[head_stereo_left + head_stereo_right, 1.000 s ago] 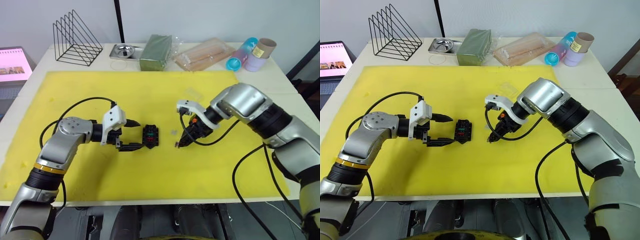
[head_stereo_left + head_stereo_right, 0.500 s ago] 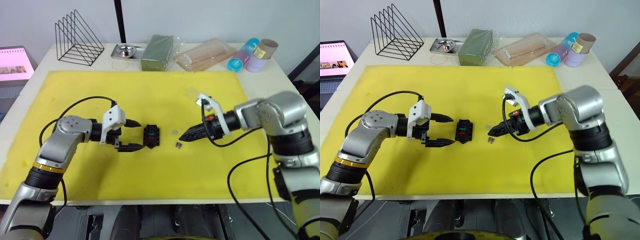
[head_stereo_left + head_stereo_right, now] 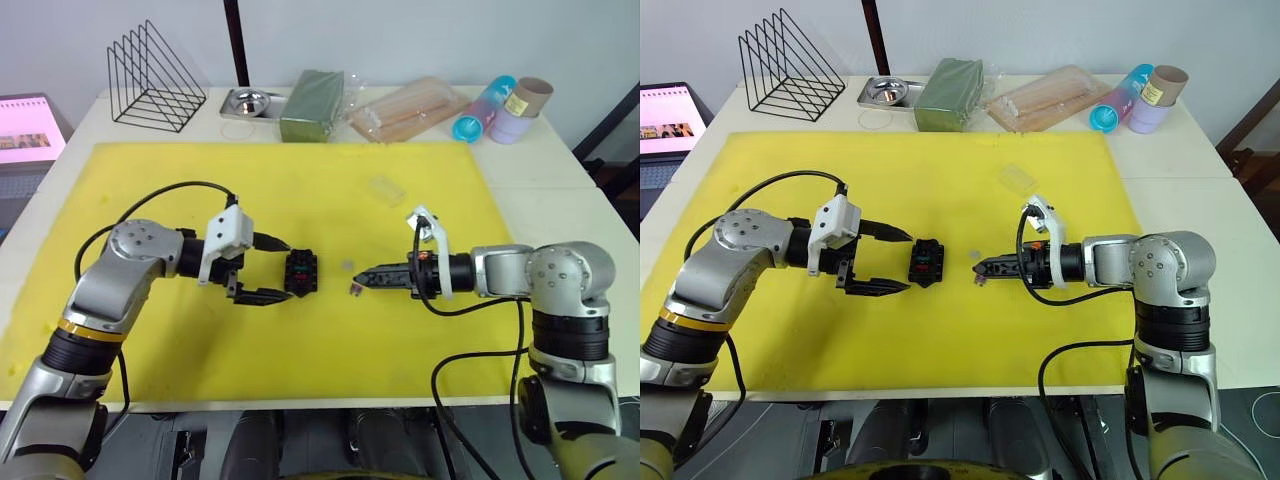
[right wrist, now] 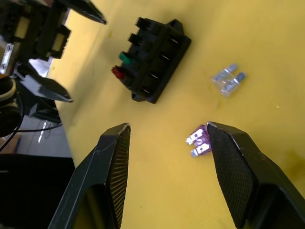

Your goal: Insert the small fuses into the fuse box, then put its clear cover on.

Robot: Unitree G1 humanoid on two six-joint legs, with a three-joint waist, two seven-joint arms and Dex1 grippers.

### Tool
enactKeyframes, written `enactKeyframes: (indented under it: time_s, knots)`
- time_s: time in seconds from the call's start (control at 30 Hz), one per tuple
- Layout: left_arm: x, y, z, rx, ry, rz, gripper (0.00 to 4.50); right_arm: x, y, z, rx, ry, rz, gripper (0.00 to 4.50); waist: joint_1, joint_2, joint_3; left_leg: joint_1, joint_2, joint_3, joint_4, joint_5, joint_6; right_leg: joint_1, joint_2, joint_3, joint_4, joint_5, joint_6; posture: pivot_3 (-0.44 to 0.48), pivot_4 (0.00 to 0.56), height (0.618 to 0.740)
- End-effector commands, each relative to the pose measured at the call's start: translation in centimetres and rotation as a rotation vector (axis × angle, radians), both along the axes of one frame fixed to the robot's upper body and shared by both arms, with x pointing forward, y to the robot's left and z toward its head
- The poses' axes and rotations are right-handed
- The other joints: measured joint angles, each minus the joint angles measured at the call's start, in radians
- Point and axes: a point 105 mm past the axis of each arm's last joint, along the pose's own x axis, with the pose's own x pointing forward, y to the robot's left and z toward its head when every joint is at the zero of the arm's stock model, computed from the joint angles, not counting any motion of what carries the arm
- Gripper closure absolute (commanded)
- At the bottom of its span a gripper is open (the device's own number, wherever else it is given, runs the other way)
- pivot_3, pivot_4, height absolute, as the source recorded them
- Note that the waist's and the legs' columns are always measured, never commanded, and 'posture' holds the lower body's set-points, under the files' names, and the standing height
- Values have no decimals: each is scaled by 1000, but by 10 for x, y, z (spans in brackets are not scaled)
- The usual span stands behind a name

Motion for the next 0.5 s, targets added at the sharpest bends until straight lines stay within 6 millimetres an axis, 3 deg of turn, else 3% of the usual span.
enactKeyframes:
  time_s: [0.03, 0.5]
  knots:
    - [-3, -1, 11, 8, -57, -25, 0, -4, -1, -2, 28, 14, -13, 1777, 0, 0, 0, 0, 0, 0, 0, 0, 0, 0, 0, 0, 0, 0, 0, 0, 150, 740]
    - [-2, 0, 8, 17, -57, -8, 0, -6, -3, -19, 39, 100, -53, 1777, -2, 0, 0, 0, 0, 0, 0, 0, 0, 0, 0, 0, 0, 0, 0, 0, 150, 740]
